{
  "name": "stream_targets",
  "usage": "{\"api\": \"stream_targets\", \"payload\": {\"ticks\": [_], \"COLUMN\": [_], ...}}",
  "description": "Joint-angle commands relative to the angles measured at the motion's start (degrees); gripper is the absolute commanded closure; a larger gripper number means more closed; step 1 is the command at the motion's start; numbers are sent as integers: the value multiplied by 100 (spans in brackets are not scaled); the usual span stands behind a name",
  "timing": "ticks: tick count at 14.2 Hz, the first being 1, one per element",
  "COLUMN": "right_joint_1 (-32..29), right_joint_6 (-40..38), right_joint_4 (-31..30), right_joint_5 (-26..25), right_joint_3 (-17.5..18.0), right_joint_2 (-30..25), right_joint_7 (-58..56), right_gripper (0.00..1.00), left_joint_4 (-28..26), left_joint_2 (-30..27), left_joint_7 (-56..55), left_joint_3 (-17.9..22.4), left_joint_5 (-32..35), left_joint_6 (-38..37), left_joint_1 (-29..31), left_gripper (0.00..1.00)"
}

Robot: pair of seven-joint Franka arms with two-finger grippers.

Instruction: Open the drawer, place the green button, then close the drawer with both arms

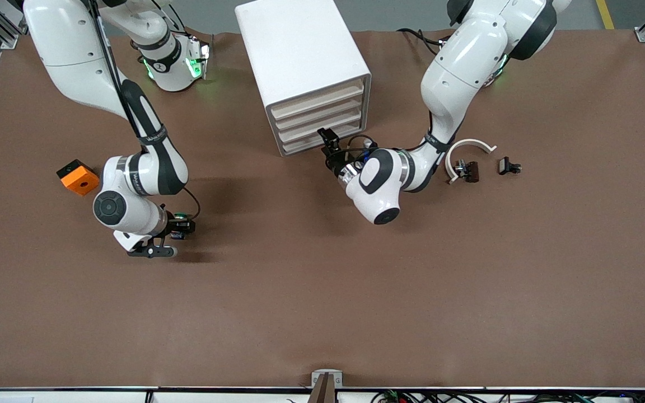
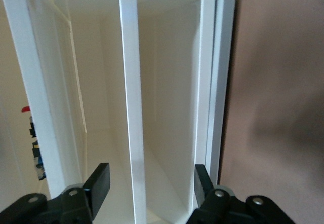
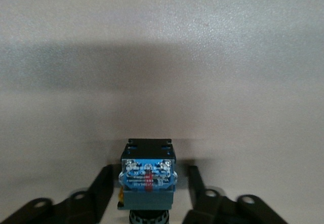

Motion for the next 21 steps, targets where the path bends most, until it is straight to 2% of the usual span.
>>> {"api": "stream_targets", "payload": {"ticks": [1,2,4,6,8,10,12,13,21], "right_joint_1": [27,18,18,0,0,0,0,0,-26], "right_joint_6": [-13,-13,-39,-65,-74,-100,-241,-354,-1155], "right_joint_4": [134,143,178,196,213,213,248,283,661], "right_joint_5": [88,88,88,96,96,96,96,96,88], "right_joint_3": [-23,-23,-23,-23,-23,-31,-31,-31,-40], "right_joint_2": [77,77,77,77,68,33,-11,-20,-345], "right_joint_7": [21,21,21,30,21,30,30,30,47], "right_gripper": [67,78,87,87,87,87,87,87,86], "left_joint_4": [79,79,79,79,79,70,70,79,140], "left_joint_2": [50,50,50,50,76,85,112,112,156], "left_joint_7": [-186,-186,-169,-46,24,60,16,-1,-1], "left_joint_3": [6,6,6,-2,-2,6,6,6,103], "left_joint_5": [-237,-299,-291,-299,-291,-282,-291,-282,-256], "left_joint_6": [-82,-82,-179,-214,-214,-214,-223,-214,-162], "left_joint_1": [-135,-136,-144,-241,-268,-329,-329,-303,207], "left_gripper": [31,32,36,51,58,74,96,100,100]}}
